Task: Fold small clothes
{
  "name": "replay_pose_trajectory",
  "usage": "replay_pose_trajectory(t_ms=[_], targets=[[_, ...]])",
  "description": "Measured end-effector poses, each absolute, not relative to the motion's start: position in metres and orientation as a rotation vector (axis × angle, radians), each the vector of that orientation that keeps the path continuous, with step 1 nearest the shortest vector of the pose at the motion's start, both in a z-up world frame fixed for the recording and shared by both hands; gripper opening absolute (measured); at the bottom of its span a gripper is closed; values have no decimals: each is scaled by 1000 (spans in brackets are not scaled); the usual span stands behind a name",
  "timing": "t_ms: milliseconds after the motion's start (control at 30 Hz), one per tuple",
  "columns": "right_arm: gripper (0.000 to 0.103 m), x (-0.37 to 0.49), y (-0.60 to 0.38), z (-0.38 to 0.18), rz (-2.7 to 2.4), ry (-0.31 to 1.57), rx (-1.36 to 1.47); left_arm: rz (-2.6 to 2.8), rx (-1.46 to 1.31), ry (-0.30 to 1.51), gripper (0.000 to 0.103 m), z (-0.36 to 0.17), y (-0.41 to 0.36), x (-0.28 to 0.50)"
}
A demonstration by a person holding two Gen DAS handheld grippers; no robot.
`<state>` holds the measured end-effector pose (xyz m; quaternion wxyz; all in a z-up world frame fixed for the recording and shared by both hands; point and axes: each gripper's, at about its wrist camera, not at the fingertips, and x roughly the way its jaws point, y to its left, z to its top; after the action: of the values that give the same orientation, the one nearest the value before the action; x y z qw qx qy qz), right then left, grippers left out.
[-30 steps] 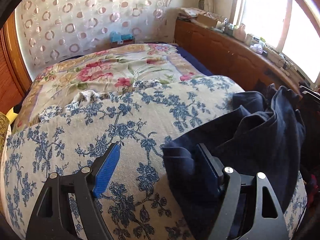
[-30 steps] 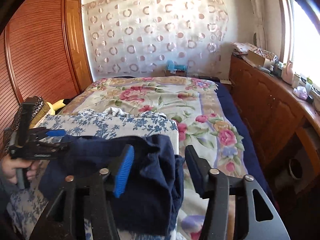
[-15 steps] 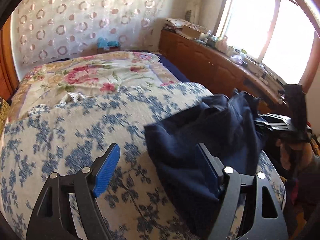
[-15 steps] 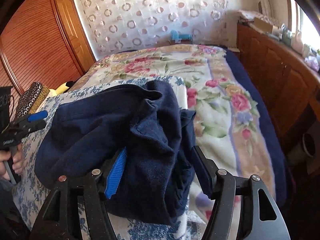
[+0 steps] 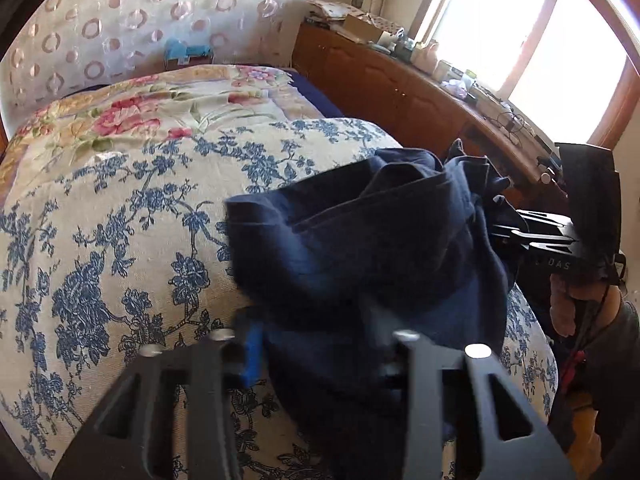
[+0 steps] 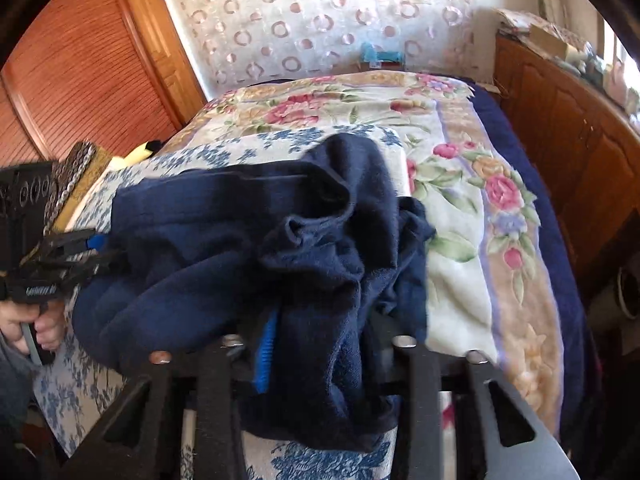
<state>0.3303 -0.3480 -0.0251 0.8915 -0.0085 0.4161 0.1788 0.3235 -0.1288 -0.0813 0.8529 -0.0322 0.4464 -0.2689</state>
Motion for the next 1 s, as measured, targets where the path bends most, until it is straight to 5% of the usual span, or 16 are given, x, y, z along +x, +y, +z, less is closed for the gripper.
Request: replay_pose_trajectory(t_ms=[100,467,767,1000], targets=[[19,322,-341,-17,345,823,-71,-602,-82,916,14,-70,-123,317],[17,308,-277,73,492,602,-144,-578,-203,664,13,23,-14,249],[17,350,-97,116,774,485,-279,-245,-266,533,13,58,150,190],[17,402,56,120,942,497,-394,-37,-352,520,13,36,250,166]])
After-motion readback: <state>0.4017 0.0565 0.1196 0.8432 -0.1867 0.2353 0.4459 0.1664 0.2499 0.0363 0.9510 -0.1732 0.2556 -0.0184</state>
